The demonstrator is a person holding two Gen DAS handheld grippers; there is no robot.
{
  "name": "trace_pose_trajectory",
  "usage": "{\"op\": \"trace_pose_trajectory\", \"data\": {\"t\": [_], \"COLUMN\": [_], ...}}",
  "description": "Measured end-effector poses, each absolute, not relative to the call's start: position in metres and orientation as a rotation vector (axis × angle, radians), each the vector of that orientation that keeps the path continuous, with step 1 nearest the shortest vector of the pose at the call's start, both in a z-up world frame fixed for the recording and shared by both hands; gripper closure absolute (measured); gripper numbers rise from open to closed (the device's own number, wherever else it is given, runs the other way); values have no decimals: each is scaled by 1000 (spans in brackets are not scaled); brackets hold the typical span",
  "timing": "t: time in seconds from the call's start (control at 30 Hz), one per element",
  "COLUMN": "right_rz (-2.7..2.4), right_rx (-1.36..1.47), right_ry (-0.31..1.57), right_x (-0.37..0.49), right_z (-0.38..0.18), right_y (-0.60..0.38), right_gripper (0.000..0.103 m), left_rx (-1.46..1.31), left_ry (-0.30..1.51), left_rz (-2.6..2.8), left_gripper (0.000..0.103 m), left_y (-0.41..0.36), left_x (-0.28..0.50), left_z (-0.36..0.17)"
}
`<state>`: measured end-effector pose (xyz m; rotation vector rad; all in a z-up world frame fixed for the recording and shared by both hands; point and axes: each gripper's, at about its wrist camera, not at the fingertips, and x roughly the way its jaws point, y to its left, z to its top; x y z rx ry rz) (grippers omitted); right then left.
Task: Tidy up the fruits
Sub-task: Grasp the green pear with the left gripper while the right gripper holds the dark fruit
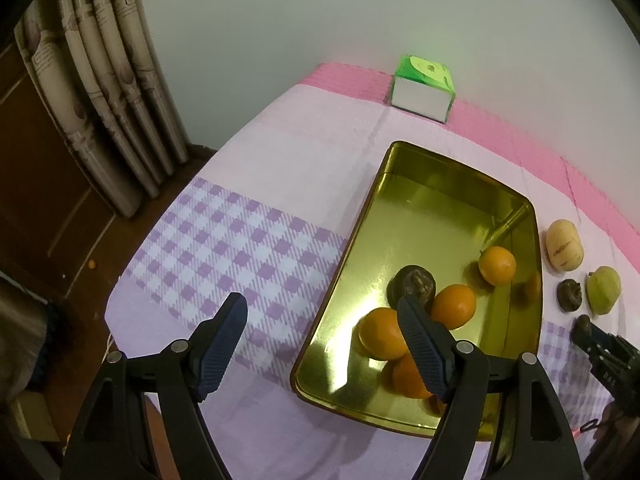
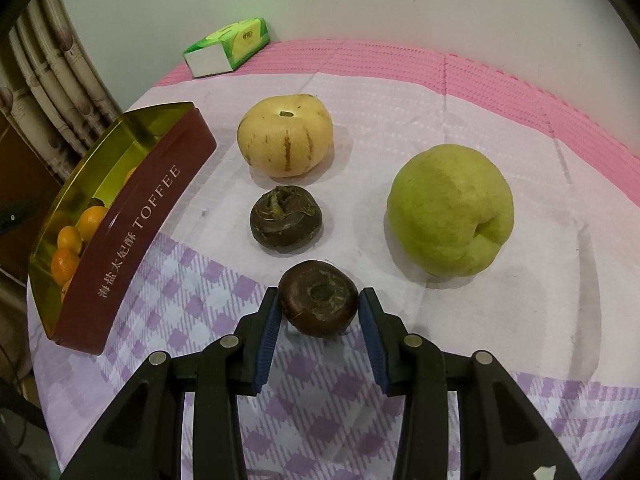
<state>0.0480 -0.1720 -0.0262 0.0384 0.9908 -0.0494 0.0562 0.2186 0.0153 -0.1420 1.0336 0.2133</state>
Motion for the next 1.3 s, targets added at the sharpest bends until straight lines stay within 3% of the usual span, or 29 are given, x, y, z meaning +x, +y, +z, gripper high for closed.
{"op": "trace_pose_trajectory", "data": {"t": [1.3], "right_rz": [-93], "right_rx": [30], "right_ry": [965], "right_x": [32], "right_z": [-19], "right_y": [-186], "right_gripper": [65], "left_rx": [-63], "left_ry": [1036], "left_rz": [168], "left_gripper": [25], "left_y": [193], "left_x": [58], "left_z": [13]}}
